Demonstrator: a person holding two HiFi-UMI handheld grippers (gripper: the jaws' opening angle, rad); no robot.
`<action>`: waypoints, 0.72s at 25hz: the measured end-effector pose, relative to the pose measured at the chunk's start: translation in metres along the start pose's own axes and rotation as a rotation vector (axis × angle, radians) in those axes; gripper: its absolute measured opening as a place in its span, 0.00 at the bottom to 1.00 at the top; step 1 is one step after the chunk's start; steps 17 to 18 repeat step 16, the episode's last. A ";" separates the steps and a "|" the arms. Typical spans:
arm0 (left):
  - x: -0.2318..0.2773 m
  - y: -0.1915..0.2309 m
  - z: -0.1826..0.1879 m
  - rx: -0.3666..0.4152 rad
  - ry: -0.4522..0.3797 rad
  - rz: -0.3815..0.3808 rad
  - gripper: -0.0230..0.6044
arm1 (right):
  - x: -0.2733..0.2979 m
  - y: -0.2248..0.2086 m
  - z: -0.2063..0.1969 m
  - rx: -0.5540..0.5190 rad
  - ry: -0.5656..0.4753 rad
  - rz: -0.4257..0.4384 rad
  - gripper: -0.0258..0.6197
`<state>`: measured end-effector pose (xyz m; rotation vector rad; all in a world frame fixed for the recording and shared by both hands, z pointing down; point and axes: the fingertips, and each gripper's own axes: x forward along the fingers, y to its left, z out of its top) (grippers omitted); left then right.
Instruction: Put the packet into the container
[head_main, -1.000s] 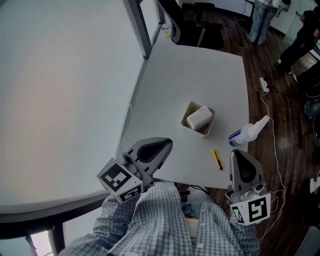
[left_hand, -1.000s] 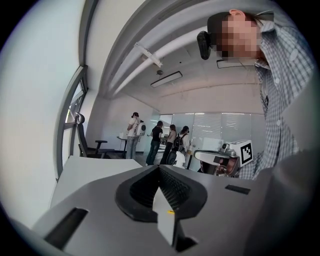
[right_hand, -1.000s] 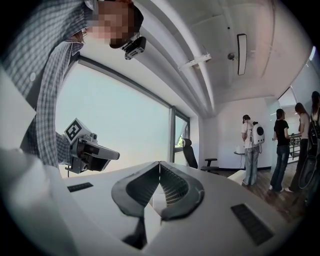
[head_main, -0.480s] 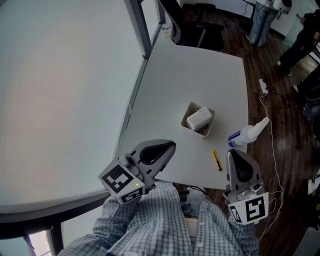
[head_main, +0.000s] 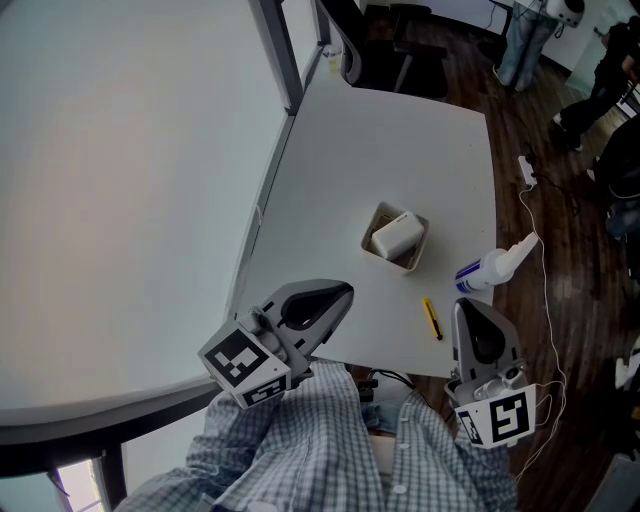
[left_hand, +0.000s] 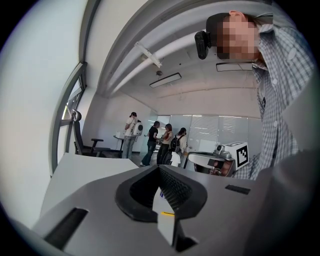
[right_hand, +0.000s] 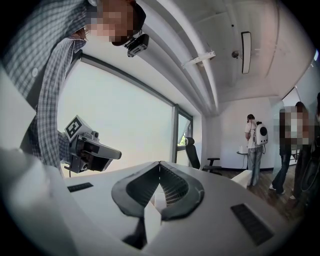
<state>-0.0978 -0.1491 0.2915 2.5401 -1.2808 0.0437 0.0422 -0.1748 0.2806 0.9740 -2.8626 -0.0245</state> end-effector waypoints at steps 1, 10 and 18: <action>0.000 0.000 0.000 -0.001 -0.003 0.000 0.05 | 0.000 0.000 0.000 0.000 0.001 0.001 0.06; 0.004 0.002 -0.001 -0.008 -0.001 0.000 0.05 | 0.003 -0.001 -0.003 -0.003 0.013 0.008 0.06; 0.005 0.005 0.000 -0.011 -0.004 -0.006 0.05 | 0.006 -0.001 -0.004 -0.006 0.020 0.008 0.06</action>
